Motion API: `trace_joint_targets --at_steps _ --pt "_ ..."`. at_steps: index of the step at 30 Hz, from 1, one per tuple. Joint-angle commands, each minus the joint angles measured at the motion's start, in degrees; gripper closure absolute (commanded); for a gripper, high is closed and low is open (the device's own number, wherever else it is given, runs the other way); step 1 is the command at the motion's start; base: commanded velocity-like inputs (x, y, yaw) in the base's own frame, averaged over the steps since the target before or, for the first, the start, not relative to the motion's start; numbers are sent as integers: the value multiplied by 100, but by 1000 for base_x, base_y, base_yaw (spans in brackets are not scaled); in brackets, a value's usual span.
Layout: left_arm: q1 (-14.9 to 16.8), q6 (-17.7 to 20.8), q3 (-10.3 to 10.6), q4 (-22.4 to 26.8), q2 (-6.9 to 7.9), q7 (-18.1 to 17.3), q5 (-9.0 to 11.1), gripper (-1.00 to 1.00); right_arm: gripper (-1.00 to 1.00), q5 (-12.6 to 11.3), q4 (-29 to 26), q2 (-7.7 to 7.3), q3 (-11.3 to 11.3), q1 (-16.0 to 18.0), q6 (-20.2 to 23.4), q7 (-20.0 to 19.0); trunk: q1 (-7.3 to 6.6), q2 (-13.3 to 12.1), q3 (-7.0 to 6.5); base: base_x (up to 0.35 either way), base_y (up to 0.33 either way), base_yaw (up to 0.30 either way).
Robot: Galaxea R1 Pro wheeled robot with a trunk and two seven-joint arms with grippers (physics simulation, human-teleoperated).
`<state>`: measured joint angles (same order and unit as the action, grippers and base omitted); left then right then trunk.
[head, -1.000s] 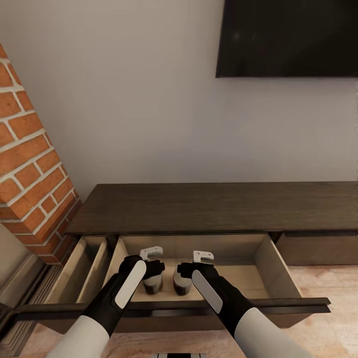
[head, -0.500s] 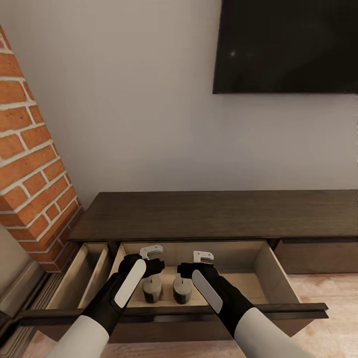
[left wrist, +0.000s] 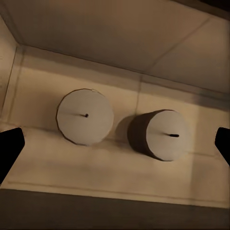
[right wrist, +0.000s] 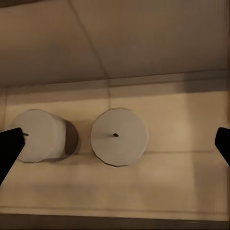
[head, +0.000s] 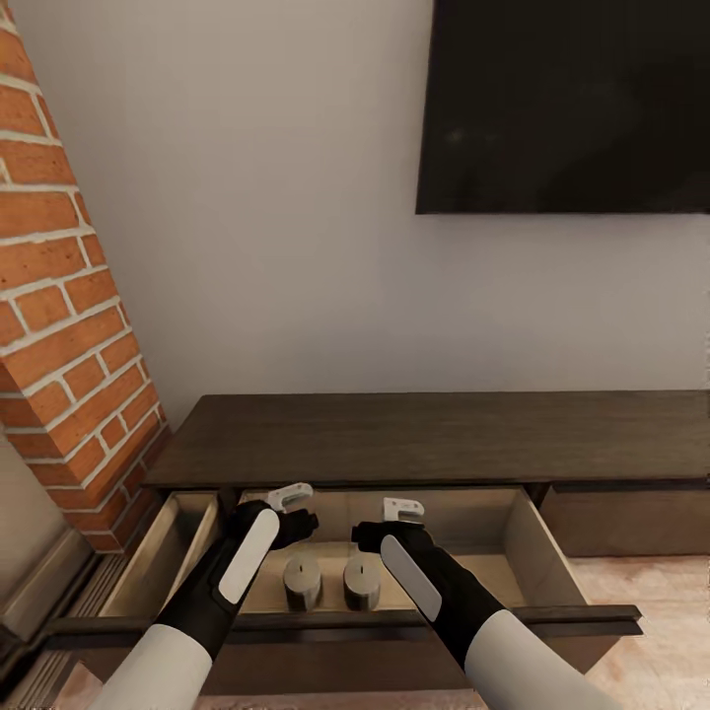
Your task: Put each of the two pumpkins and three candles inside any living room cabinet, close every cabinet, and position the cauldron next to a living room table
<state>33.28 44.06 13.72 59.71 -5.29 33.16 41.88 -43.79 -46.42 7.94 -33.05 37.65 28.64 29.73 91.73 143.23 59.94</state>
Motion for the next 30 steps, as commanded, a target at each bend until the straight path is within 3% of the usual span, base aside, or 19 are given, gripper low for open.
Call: trace_joint_targets --at_steps 1,30 --pt "3 5 4 6 2 59 57 -100 -100 -50 -7 -3 -18 5 8 60 -6 1 -17 -217 0 0" --pt "3 6 -1 -3 11 53 48 -100 -100 -55 -16 -3 -18 5 10 84 -643 -1162 -538 -45 0 0"
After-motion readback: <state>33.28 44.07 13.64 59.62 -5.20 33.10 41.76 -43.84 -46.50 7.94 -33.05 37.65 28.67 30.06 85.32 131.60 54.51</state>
